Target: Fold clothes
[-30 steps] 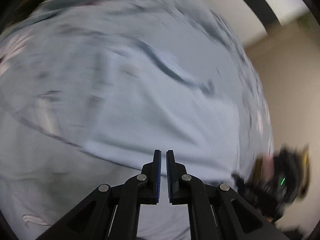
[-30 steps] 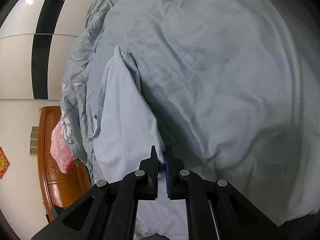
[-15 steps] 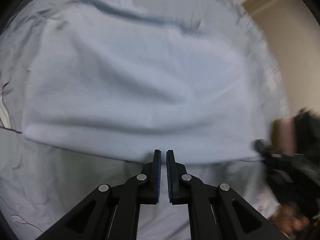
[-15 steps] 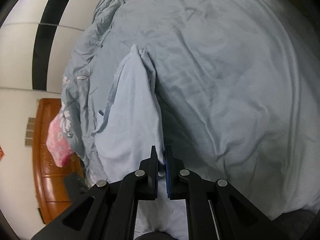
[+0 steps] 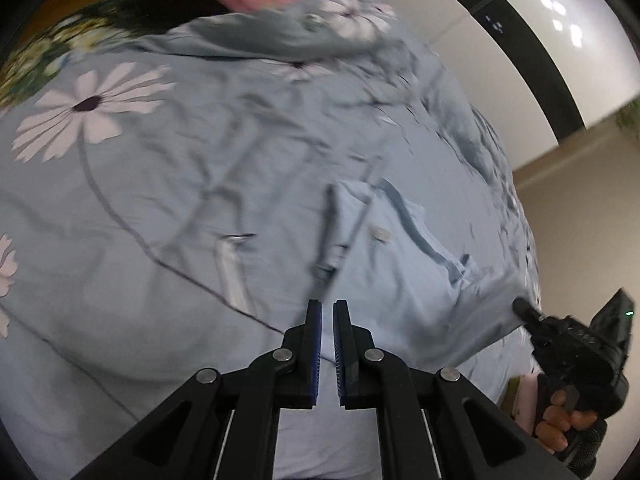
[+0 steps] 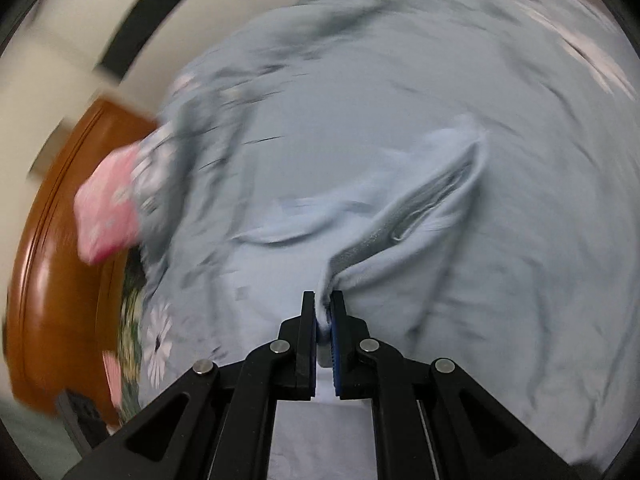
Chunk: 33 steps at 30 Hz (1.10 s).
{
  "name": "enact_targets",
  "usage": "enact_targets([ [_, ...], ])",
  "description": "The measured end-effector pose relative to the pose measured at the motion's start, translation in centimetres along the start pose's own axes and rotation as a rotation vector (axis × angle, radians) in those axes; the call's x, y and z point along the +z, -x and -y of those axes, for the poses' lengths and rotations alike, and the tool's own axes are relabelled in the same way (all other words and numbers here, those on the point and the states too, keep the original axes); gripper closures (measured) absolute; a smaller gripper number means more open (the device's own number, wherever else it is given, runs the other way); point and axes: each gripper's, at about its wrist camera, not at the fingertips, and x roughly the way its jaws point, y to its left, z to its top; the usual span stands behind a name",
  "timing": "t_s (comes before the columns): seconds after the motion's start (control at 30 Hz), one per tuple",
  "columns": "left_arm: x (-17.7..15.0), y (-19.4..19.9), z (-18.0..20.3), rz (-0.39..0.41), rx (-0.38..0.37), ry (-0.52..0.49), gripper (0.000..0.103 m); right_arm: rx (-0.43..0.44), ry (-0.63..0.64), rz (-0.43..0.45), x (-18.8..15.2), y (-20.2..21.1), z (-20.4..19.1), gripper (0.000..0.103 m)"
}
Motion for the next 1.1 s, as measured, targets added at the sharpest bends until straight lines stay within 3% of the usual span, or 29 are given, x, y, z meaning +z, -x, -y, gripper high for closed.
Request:
enact_targets([
  [0.1,0.7,1.3,-3.2,0.037,0.003,0.068,0.094,0.056,0.160,-0.057,-2.1,-2.5,-5.1,0.097],
  [0.17,0.7,0.9,-3.3,0.028,-0.017,0.079,0.094,0.076,0.233,-0.107,-3.7,-4.5,-7.5,0.097],
  [0.3,0.6,0.1,-3.5,0.008,-0.058,0.099,0.094,0.027,0.221,-0.243,-6.7,-9.4,-7.4,0.097],
  [0.5,0.4,-1.1,-3.7,-0.021,-0.120,0.130,0.091,0.029,0.302,-0.253,-8.4,-9.9,-8.3,0.097],
  [0.67,0.5,-2.3,-3.4,-0.049,-0.173,0.146,0.074,0.023,0.344,-0.291,-8.8,-11.0,-8.7,0.094],
  [0.77,0.8,-3.9,-1.9,-0.076,-0.199,0.118,0.068,0.040,0.362,-0.307,-9.1,-10.7,-8.4,0.089],
  [0.87,1.1,-5.7,-0.4,-0.111,-0.212,0.070,0.062,0.049,0.374,-0.295,-8.7,-9.0,-7.3,0.066],
  [0.97,1.1,-7.5,1.3,-0.149,-0.189,-0.011,0.059,0.049,0.331,-0.236,-7.7,-6.7,-4.7,0.065],
  [1.1,0.9,-9.6,2.8,-0.177,-0.061,-0.137,0.061,0.001,0.141,-0.189,-6.3,-4.7,1.8,0.064],
])
